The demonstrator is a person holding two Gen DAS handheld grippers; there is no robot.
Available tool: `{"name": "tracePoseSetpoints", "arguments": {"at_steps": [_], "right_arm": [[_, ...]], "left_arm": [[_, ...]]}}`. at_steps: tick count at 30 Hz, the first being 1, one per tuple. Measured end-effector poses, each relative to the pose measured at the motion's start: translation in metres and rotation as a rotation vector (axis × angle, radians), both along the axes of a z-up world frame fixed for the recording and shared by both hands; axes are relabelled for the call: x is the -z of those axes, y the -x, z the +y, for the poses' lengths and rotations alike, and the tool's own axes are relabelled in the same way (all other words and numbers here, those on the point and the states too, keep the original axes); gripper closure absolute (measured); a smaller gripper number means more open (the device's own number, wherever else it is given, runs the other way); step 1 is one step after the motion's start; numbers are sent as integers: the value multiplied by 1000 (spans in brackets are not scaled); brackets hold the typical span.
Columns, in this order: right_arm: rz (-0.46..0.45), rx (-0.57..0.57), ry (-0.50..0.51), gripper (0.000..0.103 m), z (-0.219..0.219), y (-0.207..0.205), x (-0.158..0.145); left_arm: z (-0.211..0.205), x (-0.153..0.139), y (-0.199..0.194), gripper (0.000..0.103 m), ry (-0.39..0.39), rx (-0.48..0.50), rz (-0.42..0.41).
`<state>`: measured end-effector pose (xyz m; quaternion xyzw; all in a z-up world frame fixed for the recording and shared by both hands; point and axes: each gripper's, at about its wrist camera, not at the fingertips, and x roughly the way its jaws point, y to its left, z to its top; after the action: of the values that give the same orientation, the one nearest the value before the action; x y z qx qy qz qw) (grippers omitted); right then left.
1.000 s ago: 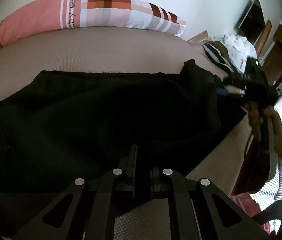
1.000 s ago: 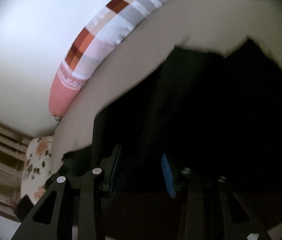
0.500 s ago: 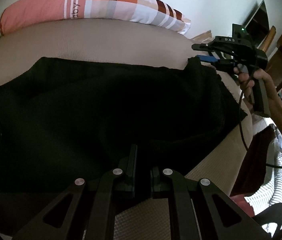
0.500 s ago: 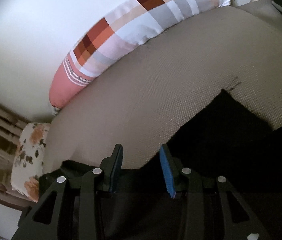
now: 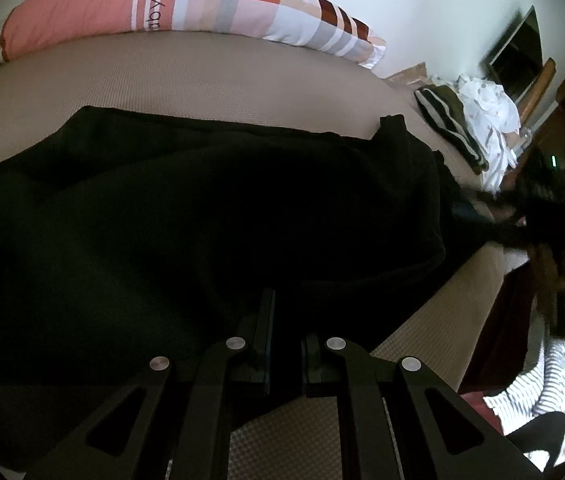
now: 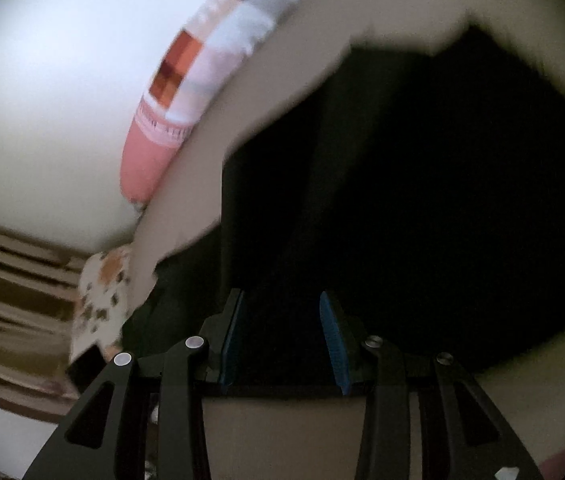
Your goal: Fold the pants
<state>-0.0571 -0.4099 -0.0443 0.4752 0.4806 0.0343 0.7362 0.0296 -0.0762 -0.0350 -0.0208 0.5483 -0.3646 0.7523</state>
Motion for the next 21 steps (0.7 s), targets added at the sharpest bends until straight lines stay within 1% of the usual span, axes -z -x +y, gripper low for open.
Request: {"name": "tracePoseSetpoints", "arguments": {"at_steps": [2,5,8,10,12,14,16,18,19,21], "right_arm": [[-6,-6,-111,66,18,9,12],[-18,-23,-235,66,43,9,25],[-35,-49,-294,66,64,1,31],[-74,-41,-326,66,76,-6,31],[-115,-9,-328,66,77,-11,26],[-179,60,-310,66,69,-14,19],[-217,129,-325,66,58,-18,15],[-233,186,-328,66,49,-23,12],[-250,203,-308,66,44,-27,10],[-255,230,-264,66,36,-34,7]], "left_arm": [[0,0,0,93,-2,-2,0],[-1,0,1,93,-7,-3,-3],[-1,0,1,93,-6,-8,-2],[-1,0,1,93,-7,-6,-3],[-1,0,0,93,-8,-5,-5],[0,0,0,93,-9,-6,-6],[-1,0,0,93,-10,-4,-8],[0,1,0,93,-12,-2,-12],[0,1,0,93,-12,-2,-13],[0,2,0,93,-12,1,-17]]}}
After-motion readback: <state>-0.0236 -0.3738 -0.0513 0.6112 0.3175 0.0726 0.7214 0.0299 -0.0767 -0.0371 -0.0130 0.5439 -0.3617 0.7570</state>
